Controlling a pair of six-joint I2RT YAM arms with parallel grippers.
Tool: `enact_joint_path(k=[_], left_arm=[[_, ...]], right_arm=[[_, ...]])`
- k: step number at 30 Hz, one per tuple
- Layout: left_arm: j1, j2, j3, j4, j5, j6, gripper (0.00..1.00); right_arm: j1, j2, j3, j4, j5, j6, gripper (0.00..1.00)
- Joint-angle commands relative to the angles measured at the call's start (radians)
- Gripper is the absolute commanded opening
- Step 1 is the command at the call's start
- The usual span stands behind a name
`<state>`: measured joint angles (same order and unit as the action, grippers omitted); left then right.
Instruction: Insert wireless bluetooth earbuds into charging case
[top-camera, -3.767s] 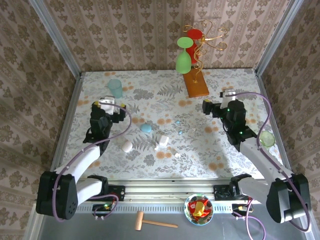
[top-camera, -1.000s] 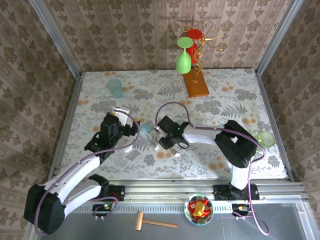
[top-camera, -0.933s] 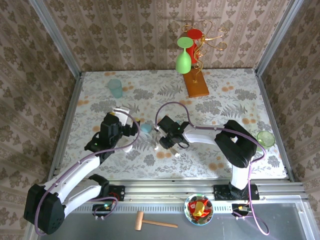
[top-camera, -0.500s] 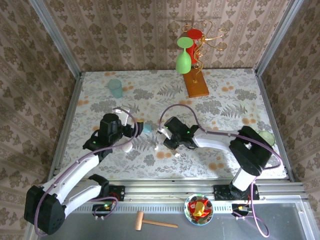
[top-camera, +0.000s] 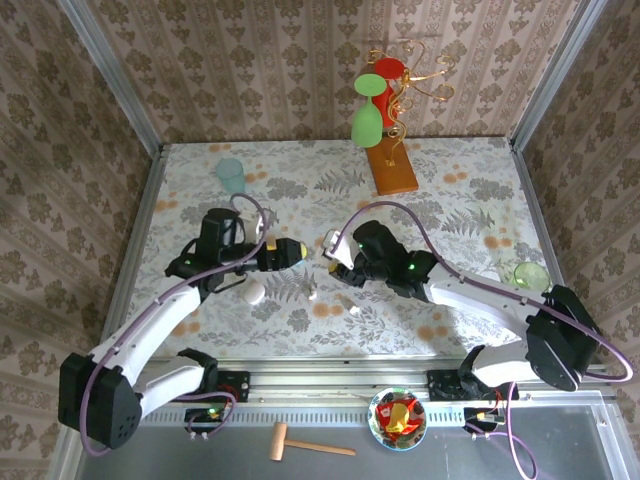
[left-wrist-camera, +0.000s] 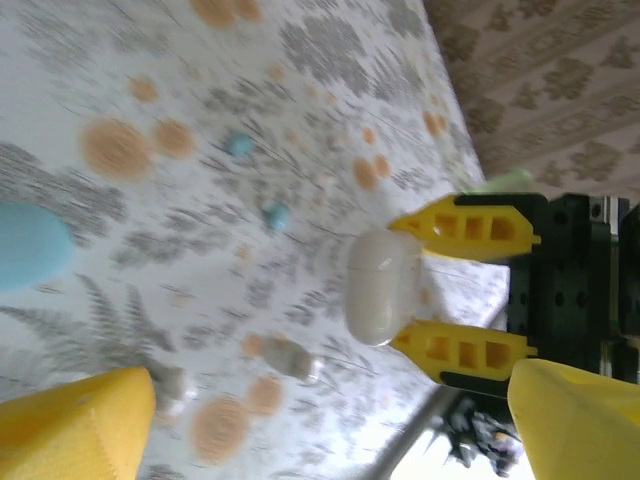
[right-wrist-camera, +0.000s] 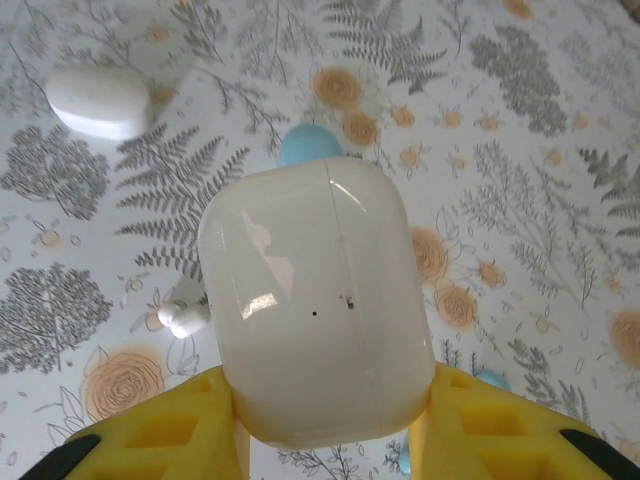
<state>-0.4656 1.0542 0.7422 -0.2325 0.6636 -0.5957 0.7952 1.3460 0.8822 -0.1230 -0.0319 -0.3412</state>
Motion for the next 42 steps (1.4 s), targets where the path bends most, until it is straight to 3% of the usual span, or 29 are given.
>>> enact_joint_path(k=[1, 8, 16, 28, 30, 32, 34, 38, 42], left_arm=[[-0.047, 0.004, 0.005, 0.123, 0.129, -0.127, 0.84], [-0.092, 0.019, -0.051, 0.344, 0.16, -0.208, 0.69], [-0.121, 0.029, -0.058, 0.358, 0.132, -0.173, 0.59], [-0.132, 0.04, -0.066, 0.391, 0.134, -0.165, 0.22], [-0.133, 0.037, -0.074, 0.401, 0.134, -0.144, 0.16], [-0.133, 0.029, -0.087, 0.421, 0.136, -0.091, 0.11], [-0.132, 0.014, -0.103, 0.451, 0.13, -0.015, 0.08], [-0.132, -0.029, -0.148, 0.549, 0.094, 0.193, 0.04], [-0.13, -0.059, -0.252, 0.802, 0.08, 0.369, 0.0]], right_arm=[[-0.002, -0.046, 0.041, -0.02, -0.053, -0.023, 0.36], [-0.004, -0.084, 0.047, -0.009, -0.099, -0.009, 0.35], [-0.011, -0.092, 0.047, 0.028, -0.123, 0.017, 0.35], [-0.011, -0.094, 0.053, 0.024, -0.135, 0.027, 0.34], [-0.012, -0.102, 0.055, 0.02, -0.139, 0.027, 0.4], [-0.017, -0.12, 0.048, 0.016, -0.149, 0.027, 0.56], [-0.032, -0.143, 0.04, 0.004, -0.193, 0.032, 0.63], [-0.103, -0.216, 0.015, -0.006, -0.376, 0.081, 0.72], [-0.181, -0.282, 0.005, -0.007, -0.529, 0.163, 0.75]])
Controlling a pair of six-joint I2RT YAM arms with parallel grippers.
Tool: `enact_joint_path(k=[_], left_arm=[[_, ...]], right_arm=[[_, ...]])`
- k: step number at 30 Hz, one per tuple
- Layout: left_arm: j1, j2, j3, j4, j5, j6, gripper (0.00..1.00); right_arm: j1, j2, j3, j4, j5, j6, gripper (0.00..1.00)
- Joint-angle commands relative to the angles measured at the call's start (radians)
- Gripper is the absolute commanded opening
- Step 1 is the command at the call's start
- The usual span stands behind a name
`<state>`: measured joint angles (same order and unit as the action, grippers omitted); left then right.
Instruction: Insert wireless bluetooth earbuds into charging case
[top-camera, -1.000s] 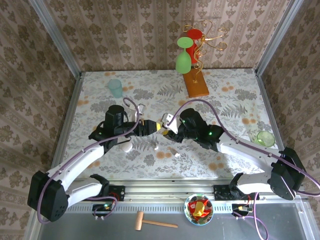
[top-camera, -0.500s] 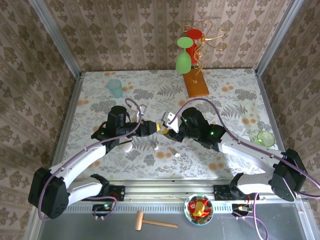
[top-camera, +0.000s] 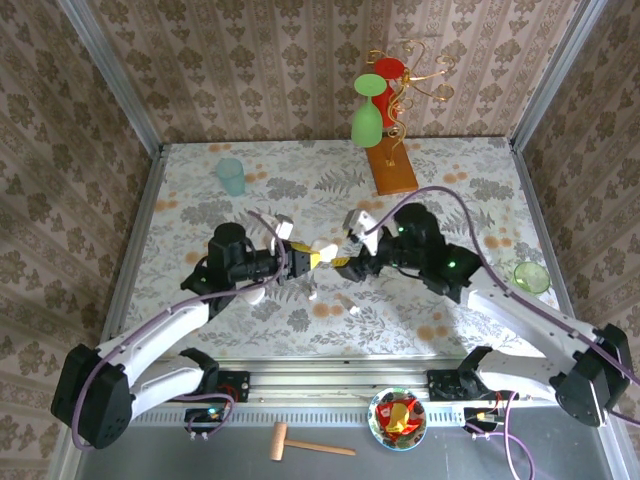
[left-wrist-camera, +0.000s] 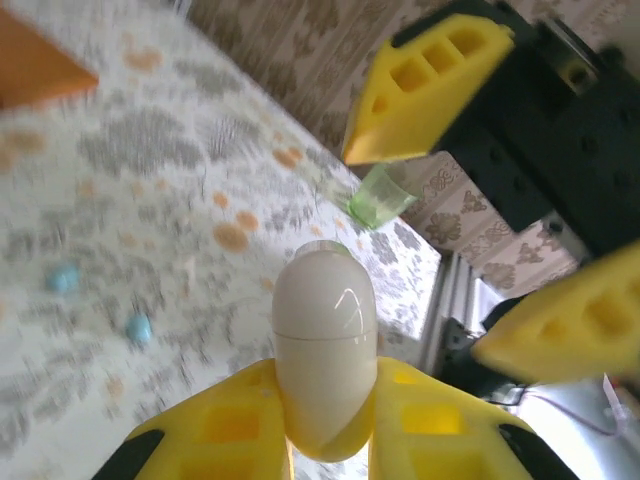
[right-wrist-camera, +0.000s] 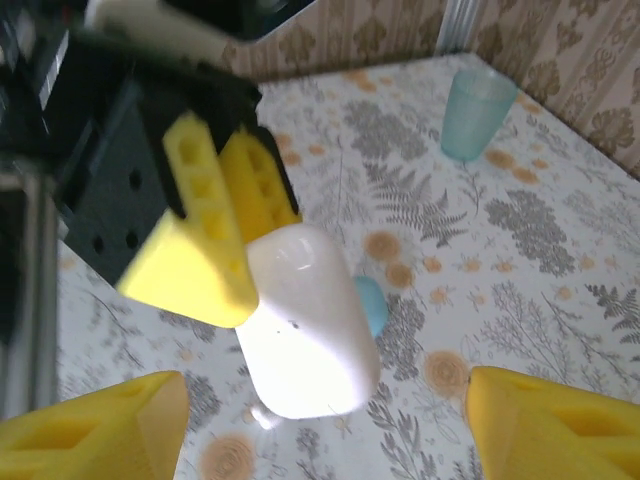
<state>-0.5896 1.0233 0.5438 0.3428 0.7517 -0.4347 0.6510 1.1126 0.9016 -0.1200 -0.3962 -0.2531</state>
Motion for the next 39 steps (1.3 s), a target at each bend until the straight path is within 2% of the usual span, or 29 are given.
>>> enact_joint_path(k=[1, 5, 9, 12, 16, 27, 31, 33, 35, 39], left_arm=[[-0.007, -0.026, -0.082, 0.299, -0.004, 0.256, 0.0], [-0.004, 0.011, -0.109, 0.432, 0.018, 0.349, 0.0], [-0.004, 0.074, -0.093, 0.544, 0.069, 0.31, 0.0], [-0.006, 0.116, -0.085, 0.644, 0.129, 0.256, 0.0], [-0.015, 0.124, -0.075, 0.651, 0.168, 0.246, 0.0], [-0.072, 0.077, -0.098, 0.622, 0.152, 0.239, 0.0], [-0.078, 0.07, -0.109, 0.605, 0.131, 0.247, 0.0], [-0.078, 0.065, -0.111, 0.588, 0.131, 0.263, 0.05], [-0.077, 0.053, -0.106, 0.535, 0.129, 0.293, 0.18], [-0.081, 0.024, -0.066, 0.326, 0.126, 0.393, 0.38]], right_arm=[[-0.055, -0.063, -0.02, -0.005, -0.191, 0.095, 0.75], [-0.107, -0.088, -0.046, 0.066, -0.268, 0.18, 0.76], [-0.119, -0.058, -0.015, 0.048, -0.311, 0.19, 0.75], [-0.119, -0.022, -0.002, 0.035, -0.387, 0.163, 0.7], [-0.119, 0.019, 0.022, 0.005, -0.456, 0.122, 0.65], [-0.118, 0.076, 0.055, 0.004, -0.545, 0.063, 0.37], [-0.119, 0.08, 0.066, -0.02, -0.565, 0.035, 0.21], [-0.118, 0.076, 0.077, -0.055, -0.559, 0.016, 0.13], [-0.118, 0.076, 0.095, -0.103, -0.543, -0.005, 0.07], [-0.099, 0.082, 0.133, -0.202, -0.472, -0.048, 0.04]])
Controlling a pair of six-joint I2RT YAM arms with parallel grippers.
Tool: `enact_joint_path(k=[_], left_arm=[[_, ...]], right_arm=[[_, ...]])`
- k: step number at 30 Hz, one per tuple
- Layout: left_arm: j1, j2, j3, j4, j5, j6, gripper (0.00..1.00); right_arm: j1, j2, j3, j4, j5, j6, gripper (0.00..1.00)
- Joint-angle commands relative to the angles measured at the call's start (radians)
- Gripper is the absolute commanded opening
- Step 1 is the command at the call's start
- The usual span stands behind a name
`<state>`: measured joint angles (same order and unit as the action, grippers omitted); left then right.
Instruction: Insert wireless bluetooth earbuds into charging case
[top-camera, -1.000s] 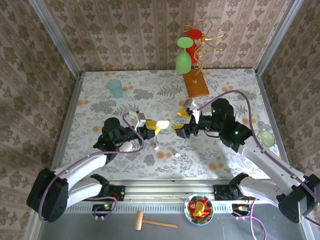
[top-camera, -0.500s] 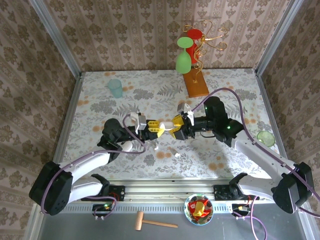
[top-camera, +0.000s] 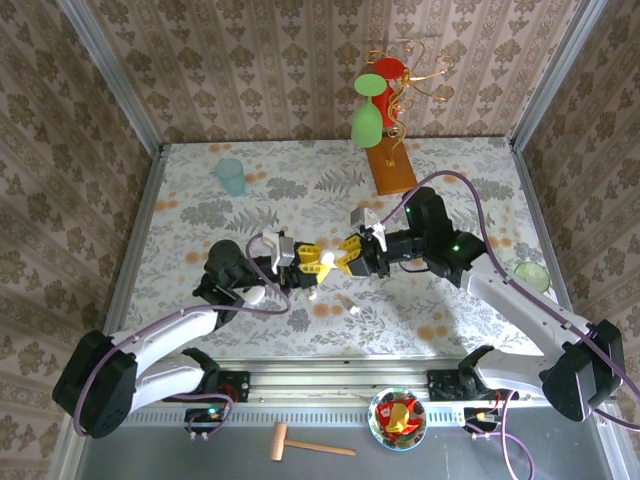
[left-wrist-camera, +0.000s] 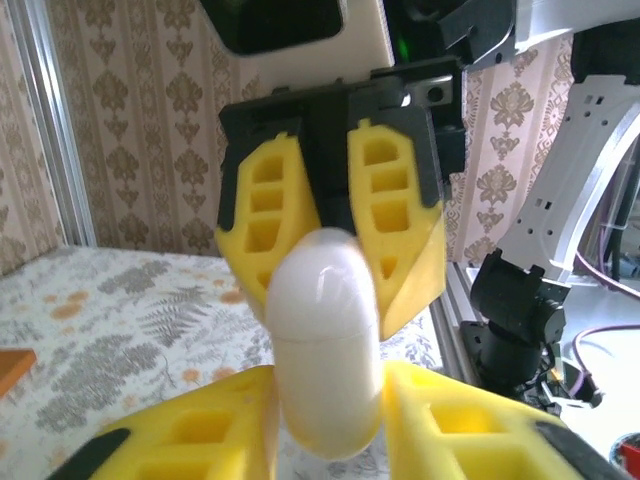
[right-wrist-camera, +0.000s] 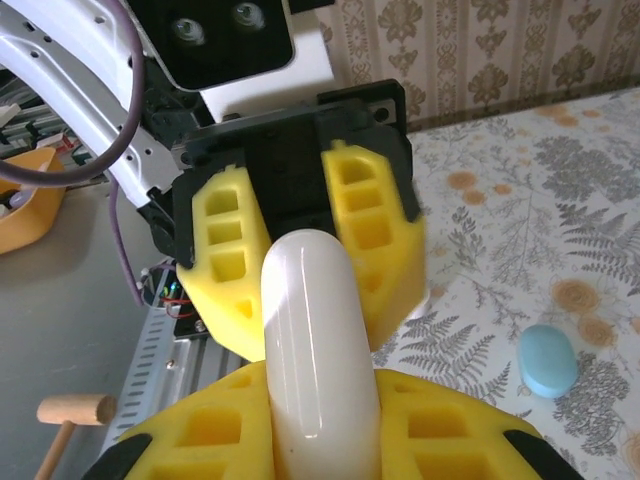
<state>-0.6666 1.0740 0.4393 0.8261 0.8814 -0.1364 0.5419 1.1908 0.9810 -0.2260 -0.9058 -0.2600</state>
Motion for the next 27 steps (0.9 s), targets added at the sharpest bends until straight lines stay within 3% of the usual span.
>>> enact_joint_path(k=[1, 5, 13, 24, 26, 27], left_arm=[[-0.006, -0.035, 0.053, -0.213, 0.002, 0.126, 0.42], [-0.01, -0.049, 0.075, -0.285, 0.004, 0.161, 0.47], [-0.02, -0.018, 0.077, -0.225, -0.012, 0.089, 0.41], [-0.028, -0.013, 0.077, -0.225, 0.002, 0.087, 0.07], [-0.029, -0.014, 0.075, -0.225, 0.006, 0.094, 0.0], [-0.028, -0.017, 0.073, -0.225, 0.006, 0.099, 0.0]], right_arm=[[0.015, 0.007, 0.061, -0.115, 0.056, -0.052, 0.04], [0.024, 0.022, 0.079, -0.147, 0.081, -0.068, 0.02], [0.053, 0.05, 0.103, -0.181, 0.096, -0.101, 0.01], [0.062, 0.049, 0.1, -0.173, 0.092, -0.105, 0.03], [0.063, 0.046, 0.096, -0.173, 0.102, -0.102, 0.1], [0.063, 0.043, 0.092, -0.166, 0.11, -0.091, 0.19]])
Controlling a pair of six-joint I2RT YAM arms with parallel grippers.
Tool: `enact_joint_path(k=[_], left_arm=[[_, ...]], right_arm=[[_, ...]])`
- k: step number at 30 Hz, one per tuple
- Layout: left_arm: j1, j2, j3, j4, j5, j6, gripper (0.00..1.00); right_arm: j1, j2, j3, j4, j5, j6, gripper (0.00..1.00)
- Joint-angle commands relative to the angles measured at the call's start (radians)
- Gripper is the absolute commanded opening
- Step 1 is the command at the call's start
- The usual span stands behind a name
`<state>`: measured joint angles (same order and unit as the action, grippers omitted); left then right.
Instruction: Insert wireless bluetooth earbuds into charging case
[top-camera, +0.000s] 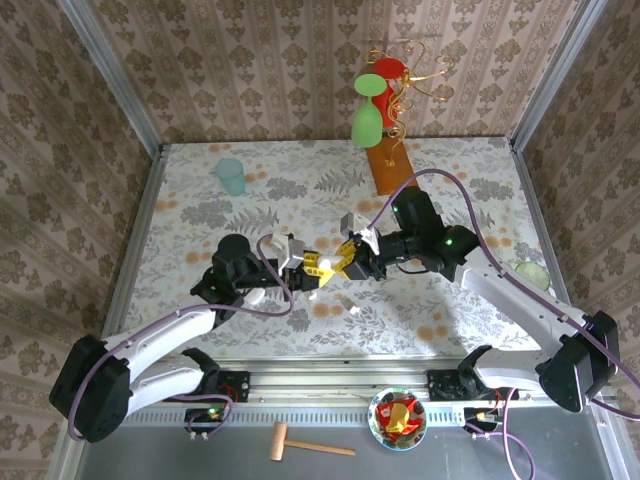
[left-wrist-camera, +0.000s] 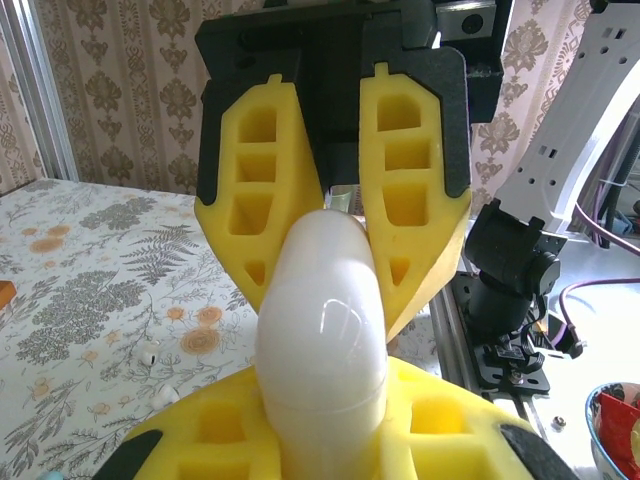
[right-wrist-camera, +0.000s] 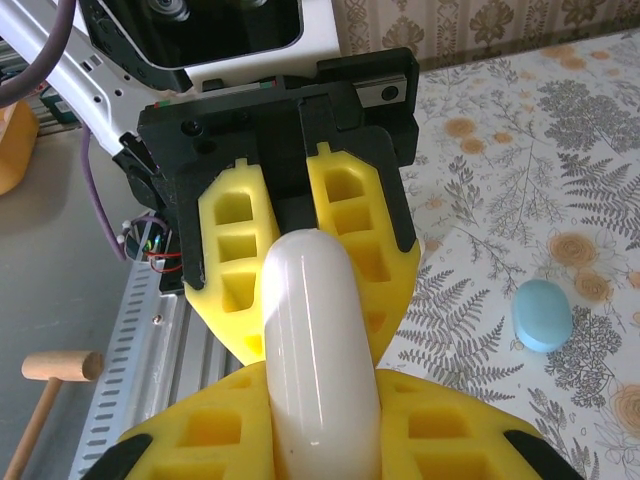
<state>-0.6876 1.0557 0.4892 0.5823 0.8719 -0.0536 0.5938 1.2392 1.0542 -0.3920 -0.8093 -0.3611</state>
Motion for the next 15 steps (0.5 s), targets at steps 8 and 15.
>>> enact_joint_path(k=[8, 15], left_arm=[[-0.008, -0.02, 0.003, -0.007, 0.043, 0.063, 0.0], [-0.008, -0.042, -0.006, -0.036, 0.024, 0.129, 0.0]], right_arm=[[-0.011, -0.043, -0.01, 0.053, 0.044, 0.095, 0.49], [-0.025, -0.042, -0.001, 0.083, 0.093, 0.164, 0.52]])
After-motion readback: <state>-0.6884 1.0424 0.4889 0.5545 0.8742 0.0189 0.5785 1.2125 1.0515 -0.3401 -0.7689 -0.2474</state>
